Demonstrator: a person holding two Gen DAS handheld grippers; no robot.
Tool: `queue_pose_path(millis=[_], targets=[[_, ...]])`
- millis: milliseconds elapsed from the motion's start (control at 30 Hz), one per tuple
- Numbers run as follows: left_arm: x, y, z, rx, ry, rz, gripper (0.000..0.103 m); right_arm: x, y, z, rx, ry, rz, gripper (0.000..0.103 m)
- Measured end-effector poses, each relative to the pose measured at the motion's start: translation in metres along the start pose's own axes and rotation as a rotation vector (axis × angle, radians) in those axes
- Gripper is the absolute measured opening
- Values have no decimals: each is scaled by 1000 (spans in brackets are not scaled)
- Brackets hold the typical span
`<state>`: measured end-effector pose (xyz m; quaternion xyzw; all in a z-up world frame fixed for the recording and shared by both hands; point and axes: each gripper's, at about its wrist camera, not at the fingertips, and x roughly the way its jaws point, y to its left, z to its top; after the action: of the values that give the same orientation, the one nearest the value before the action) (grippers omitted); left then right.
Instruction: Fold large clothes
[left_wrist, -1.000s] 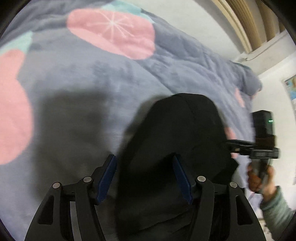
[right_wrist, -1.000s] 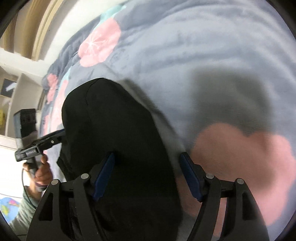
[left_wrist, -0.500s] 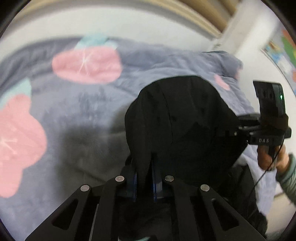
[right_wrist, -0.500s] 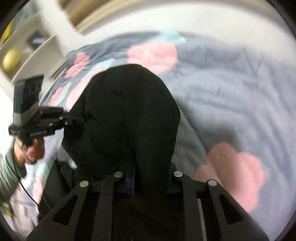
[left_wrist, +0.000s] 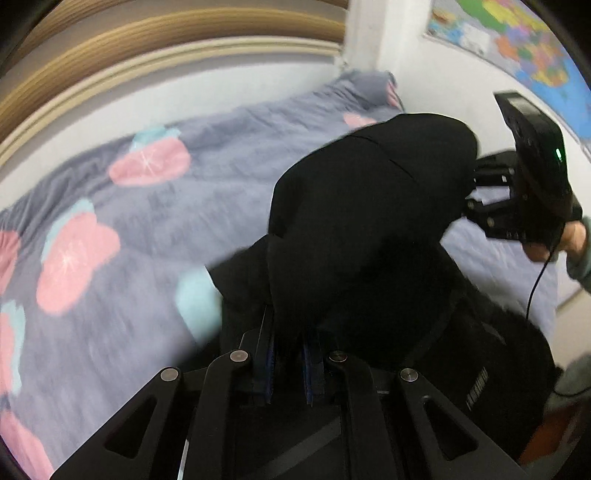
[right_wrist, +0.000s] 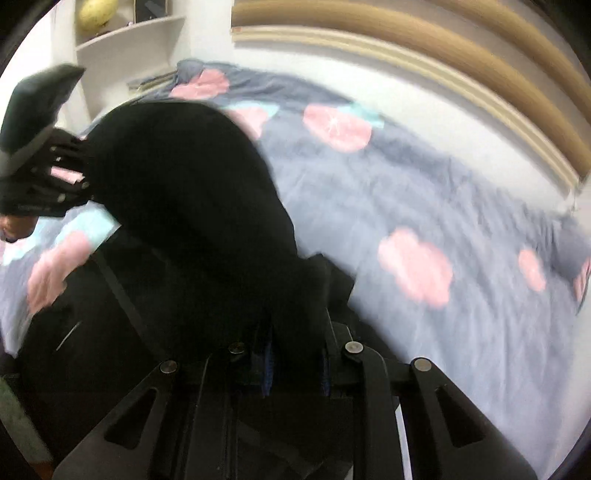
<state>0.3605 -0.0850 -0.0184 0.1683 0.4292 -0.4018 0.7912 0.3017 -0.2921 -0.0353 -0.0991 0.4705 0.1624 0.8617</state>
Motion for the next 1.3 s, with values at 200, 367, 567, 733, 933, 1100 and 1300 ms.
queue_pose_path(millis=[200,367,567,733,933,1100,1300], targets=[[24,-39,-92,-89,196,-56,16,9,19,-73,89,196,85,30],[9,-30,-119,-233,209,-105,16,-7,5,-94,225,225,151,31],[-55,-5,-91,-319,20,-91,43,-49,-21,-70,378,86,232,56],[-71,-11,-42,-343,-121,-125,49,-48,-19,-25,463,10,264,56],[-13,-6,-20,-490,-77,-154,49,-11,4,-10,538,97,248,56],[44,-21,-50,-535,57,-207,49,29,21,-48,554,229,241,56],[85,-57,-103,-447,184,-99,49,77,38,-103,596,341,221,55]])
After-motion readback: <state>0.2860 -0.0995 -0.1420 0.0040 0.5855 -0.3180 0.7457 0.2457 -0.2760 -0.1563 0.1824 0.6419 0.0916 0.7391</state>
